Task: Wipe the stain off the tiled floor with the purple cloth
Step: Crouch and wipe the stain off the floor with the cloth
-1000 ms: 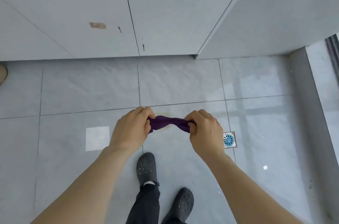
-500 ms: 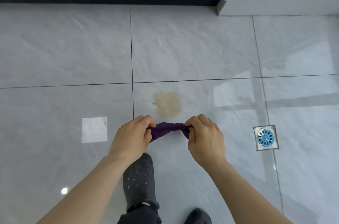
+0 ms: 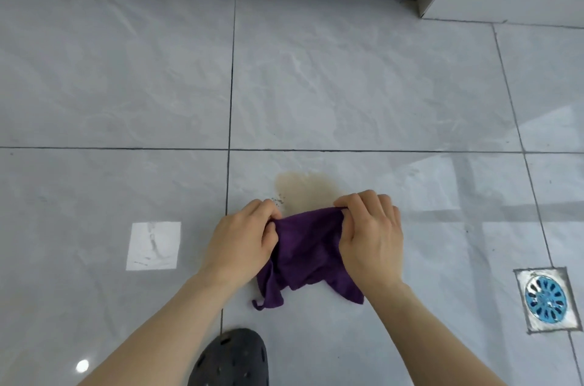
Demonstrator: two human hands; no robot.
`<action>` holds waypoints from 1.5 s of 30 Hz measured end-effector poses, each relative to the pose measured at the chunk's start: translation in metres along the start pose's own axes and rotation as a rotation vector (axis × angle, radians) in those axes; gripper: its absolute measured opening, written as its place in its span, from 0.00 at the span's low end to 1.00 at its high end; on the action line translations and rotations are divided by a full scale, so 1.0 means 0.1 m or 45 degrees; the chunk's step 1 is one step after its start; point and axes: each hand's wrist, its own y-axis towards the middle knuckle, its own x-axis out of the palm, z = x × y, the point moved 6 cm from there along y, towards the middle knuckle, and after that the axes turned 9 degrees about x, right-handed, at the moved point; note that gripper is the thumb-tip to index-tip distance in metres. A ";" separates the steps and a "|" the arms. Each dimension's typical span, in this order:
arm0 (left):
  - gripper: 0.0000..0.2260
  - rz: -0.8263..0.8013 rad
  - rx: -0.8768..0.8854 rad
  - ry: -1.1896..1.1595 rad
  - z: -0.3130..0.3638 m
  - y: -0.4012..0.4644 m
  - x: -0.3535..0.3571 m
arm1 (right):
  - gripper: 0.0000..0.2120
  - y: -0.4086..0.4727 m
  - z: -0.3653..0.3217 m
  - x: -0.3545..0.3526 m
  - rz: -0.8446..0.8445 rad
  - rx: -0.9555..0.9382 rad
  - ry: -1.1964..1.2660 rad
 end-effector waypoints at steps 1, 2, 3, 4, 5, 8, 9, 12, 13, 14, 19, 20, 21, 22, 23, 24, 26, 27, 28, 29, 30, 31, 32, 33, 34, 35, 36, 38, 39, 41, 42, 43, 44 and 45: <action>0.06 -0.005 0.010 -0.011 0.01 0.02 0.02 | 0.15 0.07 0.00 0.01 0.024 -0.003 -0.006; 0.06 -0.009 0.015 -0.033 0.02 0.04 0.04 | 0.15 0.15 -0.01 0.02 0.054 -0.003 -0.009; 0.05 -0.011 0.010 -0.065 0.04 0.07 0.05 | 0.15 0.23 -0.03 0.01 0.089 -0.003 0.000; 0.05 -0.007 -0.004 -0.103 0.04 0.11 0.06 | 0.14 0.32 -0.06 0.00 0.126 -0.004 0.024; 0.05 0.001 -0.018 -0.134 0.04 0.14 0.06 | 0.13 0.40 -0.10 -0.02 0.159 -0.007 0.056; 0.07 0.021 0.025 -0.107 0.03 0.24 0.06 | 0.13 0.57 -0.19 0.00 0.182 -0.017 0.093; 0.08 0.054 0.065 -0.071 0.02 0.25 0.02 | 0.16 0.56 -0.20 0.04 0.165 -0.007 0.098; 0.13 0.228 0.114 -0.005 -0.11 0.26 -0.14 | 0.29 0.35 -0.22 0.26 -0.001 0.028 0.113; 0.16 0.282 0.100 0.026 -0.20 0.27 -0.18 | 0.33 0.24 -0.22 0.37 -0.087 0.016 0.082; 0.19 0.324 0.088 0.090 -0.29 0.29 -0.22 | 0.37 0.14 -0.23 0.49 -0.163 -0.007 0.040; 0.28 0.184 0.053 0.476 -0.65 0.48 -0.10 | 0.42 0.04 -0.25 0.83 -0.262 -0.032 -0.159; 0.29 0.156 0.043 0.508 -0.69 0.51 -0.04 | 0.41 0.07 -0.25 0.86 -0.252 -0.042 -0.183; 0.29 0.143 0.030 0.536 -0.72 0.54 0.01 | 0.39 0.09 -0.25 0.88 -0.239 -0.059 -0.197; 0.30 0.139 0.017 0.558 -0.74 0.55 0.04 | 0.37 0.13 -0.25 0.90 -0.227 -0.078 -0.205; 0.30 0.144 0.005 0.573 -0.75 0.56 0.05 | 0.34 0.18 -0.25 0.91 -0.218 -0.099 -0.207; 0.30 0.154 -0.003 0.581 -0.77 0.56 0.06 | 0.33 0.24 -0.26 0.92 -0.214 -0.121 -0.205; 0.30 0.159 -0.005 0.592 -0.78 0.56 0.07 | 0.29 0.40 -0.28 0.94 -0.204 -0.160 -0.196; 0.30 0.159 -0.003 0.591 -0.77 0.57 0.07 | 0.27 0.48 -0.30 0.95 -0.194 -0.179 -0.186; 0.30 0.160 -0.001 0.591 -0.77 0.57 0.06 | 0.26 0.56 -0.32 0.96 -0.183 -0.195 -0.169; 0.30 0.160 -0.001 0.592 -0.77 0.57 0.06 | 0.25 0.63 -0.33 0.97 -0.171 -0.208 -0.148; 0.30 0.155 -0.003 0.594 -0.76 0.57 0.05 | 0.24 0.69 -0.35 0.97 -0.158 -0.218 -0.127; 0.30 0.149 -0.007 0.594 -0.76 0.58 0.05 | 0.23 0.74 -0.36 0.98 -0.146 -0.224 -0.109; 0.30 0.146 -0.010 0.594 -0.76 0.58 0.05 | 0.23 0.77 -0.37 0.99 -0.134 -0.227 -0.094; 0.30 0.147 -0.012 0.594 -0.76 0.58 0.05 | 0.22 0.79 -0.37 0.99 -0.123 -0.228 -0.082; 0.30 0.148 -0.012 0.591 -0.76 0.58 0.05 | 0.22 0.80 -0.38 0.99 -0.112 -0.227 -0.068; 0.30 0.148 -0.011 0.588 -0.76 0.57 0.05 | 0.22 0.81 -0.38 0.98 -0.100 -0.224 -0.050; 0.29 0.150 -0.008 0.585 -0.76 0.57 0.05 | 0.21 0.84 -0.39 0.98 -0.090 -0.218 -0.025; 0.29 0.151 -0.003 0.582 -0.77 0.58 0.05 | 0.20 0.90 -0.40 0.96 -0.078 -0.198 0.040; 0.29 0.150 0.000 0.583 -0.77 0.58 0.05 | 0.19 0.94 -0.40 0.95 -0.071 -0.185 0.067; 0.29 0.149 0.000 0.587 -0.77 0.57 0.05 | 0.17 1.01 -0.42 0.92 -0.042 -0.162 0.094; 0.29 0.151 -0.004 0.586 -0.77 0.57 0.05 | 0.16 1.03 -0.44 0.90 -0.027 -0.145 0.098; 0.29 0.153 -0.008 0.583 -0.77 0.57 0.04 | 0.15 1.05 -0.45 0.87 -0.016 -0.120 0.105; 0.29 0.155 -0.012 0.579 -0.78 0.57 0.04 | 0.13 1.07 -0.45 0.83 -0.002 -0.087 0.124; 0.29 0.159 -0.015 0.577 -0.78 0.57 0.04 | 0.12 1.09 -0.46 0.78 0.016 -0.041 0.163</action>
